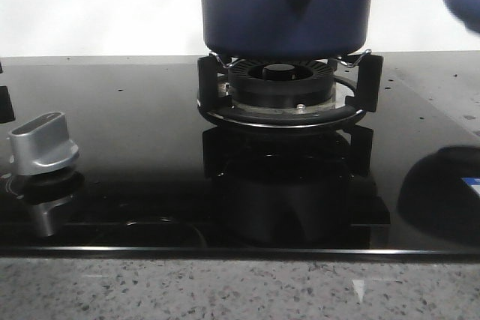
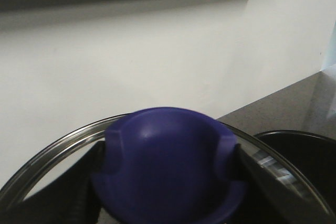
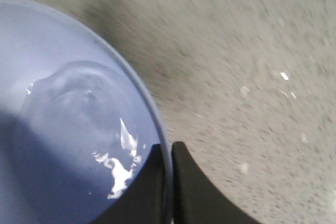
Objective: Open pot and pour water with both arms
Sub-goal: 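Lift the blue bowl with the right gripper and carry it over the pot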
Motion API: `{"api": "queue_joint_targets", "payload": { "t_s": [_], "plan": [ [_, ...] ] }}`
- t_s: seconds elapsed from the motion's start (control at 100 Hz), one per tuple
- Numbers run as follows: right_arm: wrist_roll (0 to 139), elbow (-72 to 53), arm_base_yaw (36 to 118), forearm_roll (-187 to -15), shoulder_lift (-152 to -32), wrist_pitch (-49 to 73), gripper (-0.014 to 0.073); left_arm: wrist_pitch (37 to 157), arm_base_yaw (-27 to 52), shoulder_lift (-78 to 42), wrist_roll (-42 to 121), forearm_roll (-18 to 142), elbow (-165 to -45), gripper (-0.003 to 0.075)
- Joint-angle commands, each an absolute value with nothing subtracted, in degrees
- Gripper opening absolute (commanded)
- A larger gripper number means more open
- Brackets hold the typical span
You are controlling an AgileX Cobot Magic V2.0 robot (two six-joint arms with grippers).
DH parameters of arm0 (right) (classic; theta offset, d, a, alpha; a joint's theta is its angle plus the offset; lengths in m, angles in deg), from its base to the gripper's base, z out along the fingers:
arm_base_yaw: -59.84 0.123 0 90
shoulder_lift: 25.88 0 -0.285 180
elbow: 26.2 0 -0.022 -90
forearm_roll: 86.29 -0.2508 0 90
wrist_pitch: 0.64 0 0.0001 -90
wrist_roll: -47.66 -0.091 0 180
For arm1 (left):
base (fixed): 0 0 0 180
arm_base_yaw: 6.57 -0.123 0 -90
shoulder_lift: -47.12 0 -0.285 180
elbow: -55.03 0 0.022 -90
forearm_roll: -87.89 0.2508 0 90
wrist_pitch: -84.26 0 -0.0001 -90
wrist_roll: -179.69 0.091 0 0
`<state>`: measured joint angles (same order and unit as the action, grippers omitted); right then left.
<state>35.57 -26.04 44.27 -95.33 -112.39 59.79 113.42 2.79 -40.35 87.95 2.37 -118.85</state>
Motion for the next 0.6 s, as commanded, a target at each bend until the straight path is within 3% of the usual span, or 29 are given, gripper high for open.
{"api": "queue_joint_targets", "payload": {
  "t_s": [0.0, 0.59],
  "plan": [
    [38.07, -32.48, 44.57, -99.66, -109.78, 58.89, -0.0073, 113.27, 2.66, -37.94, 87.6, -1.45, -120.81, 0.0316],
    [38.63, -57.25, 62.34, -101.51, -121.11, 67.84, -0.0064, 113.5, 2.66, -37.94, 87.6, -1.45, -120.81, 0.0316]
  ]
}}
